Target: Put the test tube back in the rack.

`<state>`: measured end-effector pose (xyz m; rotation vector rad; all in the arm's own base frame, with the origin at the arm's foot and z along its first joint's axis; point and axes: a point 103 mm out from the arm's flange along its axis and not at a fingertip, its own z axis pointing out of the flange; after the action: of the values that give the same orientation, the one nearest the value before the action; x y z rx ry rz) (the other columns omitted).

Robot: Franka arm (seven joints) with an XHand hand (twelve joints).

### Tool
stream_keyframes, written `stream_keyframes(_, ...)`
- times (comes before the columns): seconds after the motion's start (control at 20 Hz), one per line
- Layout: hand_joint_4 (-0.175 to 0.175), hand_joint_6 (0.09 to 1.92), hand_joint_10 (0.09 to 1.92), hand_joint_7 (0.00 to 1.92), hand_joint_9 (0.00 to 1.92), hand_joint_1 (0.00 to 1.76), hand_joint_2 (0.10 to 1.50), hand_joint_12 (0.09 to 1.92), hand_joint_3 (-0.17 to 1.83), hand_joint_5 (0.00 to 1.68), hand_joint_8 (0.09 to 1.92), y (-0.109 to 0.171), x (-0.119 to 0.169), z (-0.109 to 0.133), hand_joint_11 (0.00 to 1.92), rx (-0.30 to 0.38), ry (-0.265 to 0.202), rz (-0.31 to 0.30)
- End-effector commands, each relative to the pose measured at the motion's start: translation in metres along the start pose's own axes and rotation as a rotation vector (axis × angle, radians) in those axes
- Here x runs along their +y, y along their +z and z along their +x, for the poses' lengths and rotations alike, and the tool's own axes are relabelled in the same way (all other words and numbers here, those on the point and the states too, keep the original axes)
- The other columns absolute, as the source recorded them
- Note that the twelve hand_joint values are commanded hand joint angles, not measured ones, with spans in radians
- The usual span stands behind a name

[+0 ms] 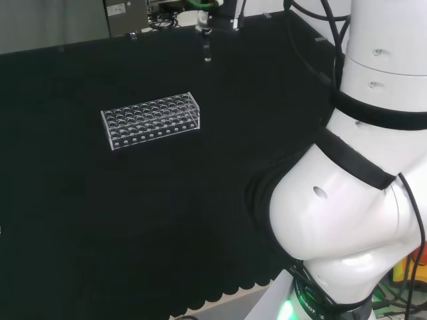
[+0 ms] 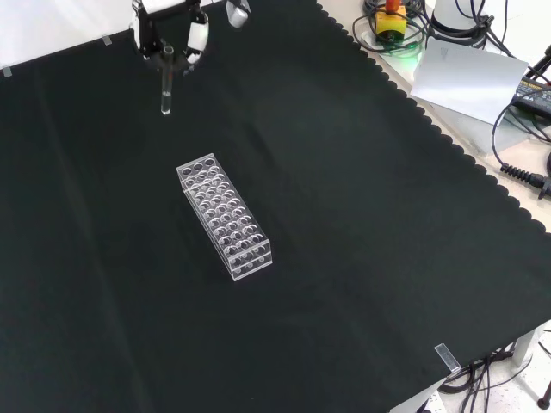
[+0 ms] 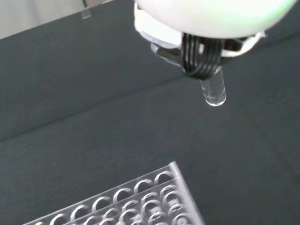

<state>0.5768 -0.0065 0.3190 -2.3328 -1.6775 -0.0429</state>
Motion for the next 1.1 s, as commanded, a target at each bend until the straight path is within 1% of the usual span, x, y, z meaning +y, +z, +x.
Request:
stream_keyframes(0.05, -0.175, 0.57, 0.58, 1.42, 1.3, 1.43, 0.59, 1.23, 0.7, 1.31, 0.56, 0.016, 0.004, 0.031, 0.85, 0.017, -0.065, 0.032)
stream_keyframes(0.25, -0.175, 0.57, 0.58, 1.42, 1.3, 1.43, 0.59, 1.23, 0.7, 1.31, 0.56, 0.028, 0.009, 0.038, 0.85, 0.019, -0.08, 0.056)
stream_keyframes(0.45, -0.175, 0.57, 0.58, 1.42, 1.3, 1.43, 0.59, 1.23, 0.7, 1.31, 0.56, 0.043, 0.016, 0.041, 0.85, 0.042, -0.061, 0.091)
stream_keyframes(0.65, -0.175, 0.57, 0.58, 1.42, 1.3, 1.43, 0.59, 1.23, 0.7, 1.31, 0.56, 0.056, 0.019, 0.045, 0.85, 0.049, -0.065, 0.113)
stream_keyframes(0.8, -0.175, 0.57, 0.58, 1.42, 1.3, 1.43, 0.59, 1.23, 0.7, 1.31, 0.56, 0.063, 0.02, 0.045, 0.85, 0.062, -0.058, 0.131)
stream_keyframes(0.95, -0.175, 0.57, 0.58, 1.42, 1.3, 1.43, 0.59, 1.23, 0.7, 1.31, 0.56, 0.069, 0.021, 0.045, 0.85, 0.06, -0.056, 0.14)
stream_keyframes(1.1, -0.175, 0.57, 0.58, 1.42, 1.3, 1.43, 0.59, 1.23, 0.7, 1.31, 0.56, 0.074, 0.021, 0.046, 0.85, 0.043, -0.059, 0.149)
